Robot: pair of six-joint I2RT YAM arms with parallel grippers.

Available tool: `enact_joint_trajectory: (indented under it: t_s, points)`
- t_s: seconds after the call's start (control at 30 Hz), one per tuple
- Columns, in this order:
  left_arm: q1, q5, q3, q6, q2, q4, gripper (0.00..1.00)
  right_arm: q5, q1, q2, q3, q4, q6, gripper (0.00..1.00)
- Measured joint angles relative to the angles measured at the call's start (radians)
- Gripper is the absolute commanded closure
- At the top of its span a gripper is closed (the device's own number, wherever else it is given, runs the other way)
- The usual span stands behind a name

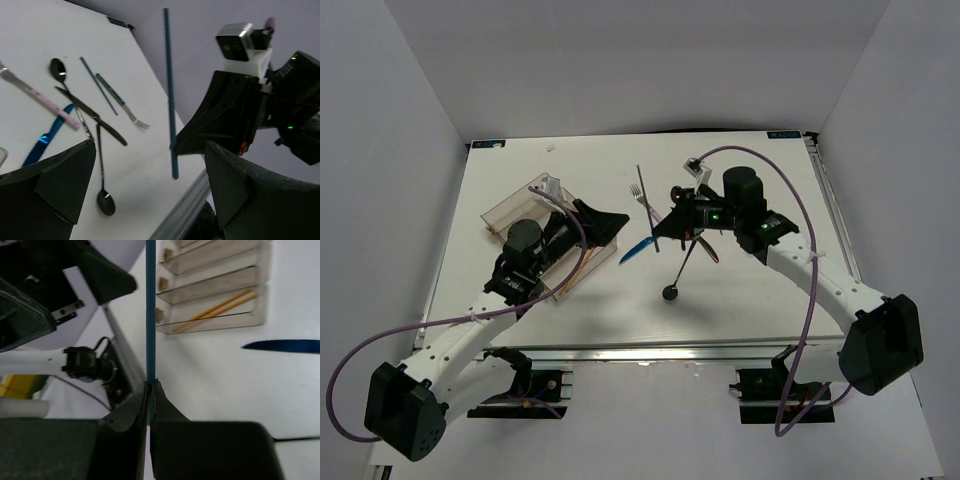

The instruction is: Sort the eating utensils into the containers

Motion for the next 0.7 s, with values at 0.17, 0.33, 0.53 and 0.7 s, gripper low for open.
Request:
enact_joint_trajectory:
  t_s: [0.17, 0.33, 0.53, 0.7]
  points:
    - [-0.014, 0.075, 0.000, -0.045, 0.029, 0.099, 0.03, -0.090, 0.063, 0.004, -0.038, 0.117, 0.128, 1.00]
    - [-0.016, 0.104, 0.000, -0.055, 0.026, 0.132, 0.21, -0.128, 0.121, 0.015, -0.033, 0.167, 0.172, 1.00]
    - [-0.016, 0.119, 0.000, -0.062, 0.045, 0.139, 0.78, -0.143, 0.192, 0.062, -0.006, 0.171, 0.172, 1.00]
    - [-0.020, 0.117, 0.040, -0.016, 0.064, 0.070, 1.00, -0.117, 0.201, 0.072, -0.006, 0.157, 0.164, 0.28]
